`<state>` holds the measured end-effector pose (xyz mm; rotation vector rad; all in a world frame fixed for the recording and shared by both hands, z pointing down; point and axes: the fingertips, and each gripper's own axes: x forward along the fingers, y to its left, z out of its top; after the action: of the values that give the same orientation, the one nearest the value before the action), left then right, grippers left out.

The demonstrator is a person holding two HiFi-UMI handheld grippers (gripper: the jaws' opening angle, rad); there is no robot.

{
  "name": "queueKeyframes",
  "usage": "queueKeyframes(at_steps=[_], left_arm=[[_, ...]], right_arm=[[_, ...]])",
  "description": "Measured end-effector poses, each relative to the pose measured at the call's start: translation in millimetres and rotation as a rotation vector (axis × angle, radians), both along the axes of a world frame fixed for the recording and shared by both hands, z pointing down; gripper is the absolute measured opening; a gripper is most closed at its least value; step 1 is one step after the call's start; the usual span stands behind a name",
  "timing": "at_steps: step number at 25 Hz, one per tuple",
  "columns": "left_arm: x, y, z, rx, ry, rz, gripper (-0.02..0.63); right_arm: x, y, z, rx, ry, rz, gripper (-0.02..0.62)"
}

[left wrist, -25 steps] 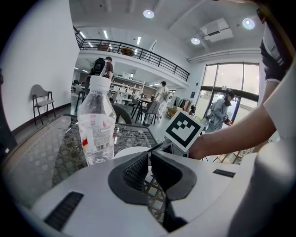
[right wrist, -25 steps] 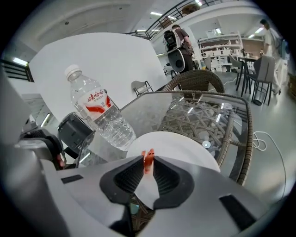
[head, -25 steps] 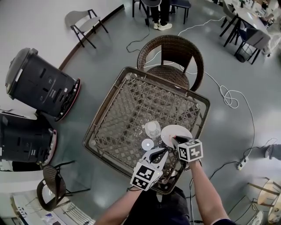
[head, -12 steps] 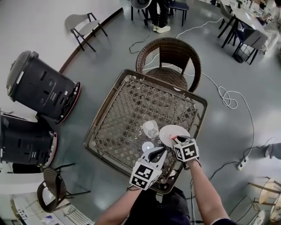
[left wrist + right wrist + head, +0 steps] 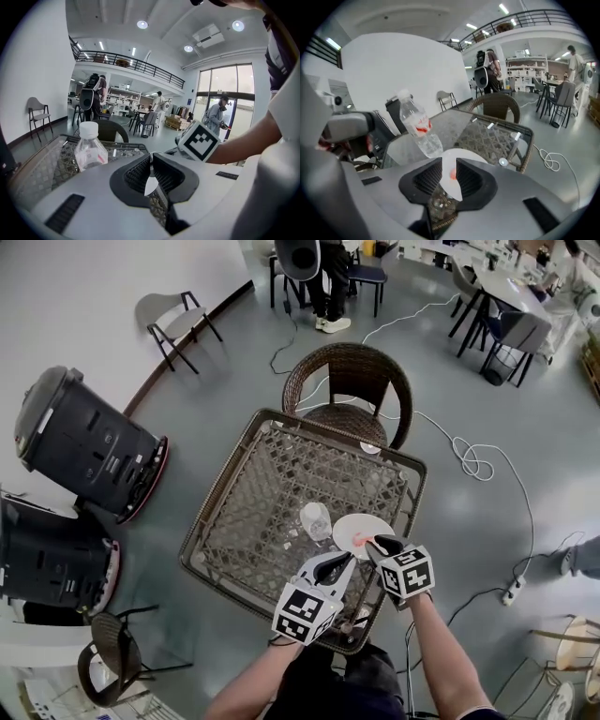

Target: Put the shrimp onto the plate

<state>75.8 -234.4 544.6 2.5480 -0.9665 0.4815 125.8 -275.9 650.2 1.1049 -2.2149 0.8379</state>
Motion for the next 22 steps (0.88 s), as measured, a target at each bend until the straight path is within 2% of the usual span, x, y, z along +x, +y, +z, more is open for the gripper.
queueKeyframes(at_steps=[2,6,9,17,22], left_arm=[[2.2,-0.6,-9.9,0.013,0.01,0.006,0.029],[8.6,0.4,-33.2,0.041,0.035,0.016,0.028],[9.1,2.0,-53.3,0.062,0.049,0.02,0.028],[7.5,6.1,-106.6,0.139,0.093,0.046,0.029],[10.4,7.6,-128.3,0.176,0.104,0.066,0.029]], right_arm=[[-5.1,2.3,-32.3,0.082,-0.078,0.001,0.092],[-5.2,11.4,-86.1,0.218,-0.14,0.007,0.009],[-4.3,18.0,-123.2,0.291,-0.196,-0.01,0.006],[-3.9,22.2,-206.4,0.504,-0.192,-0.031,0.006],[-4.1,24.9,-238.6,0.583,-0.218,-0.014,0.006]])
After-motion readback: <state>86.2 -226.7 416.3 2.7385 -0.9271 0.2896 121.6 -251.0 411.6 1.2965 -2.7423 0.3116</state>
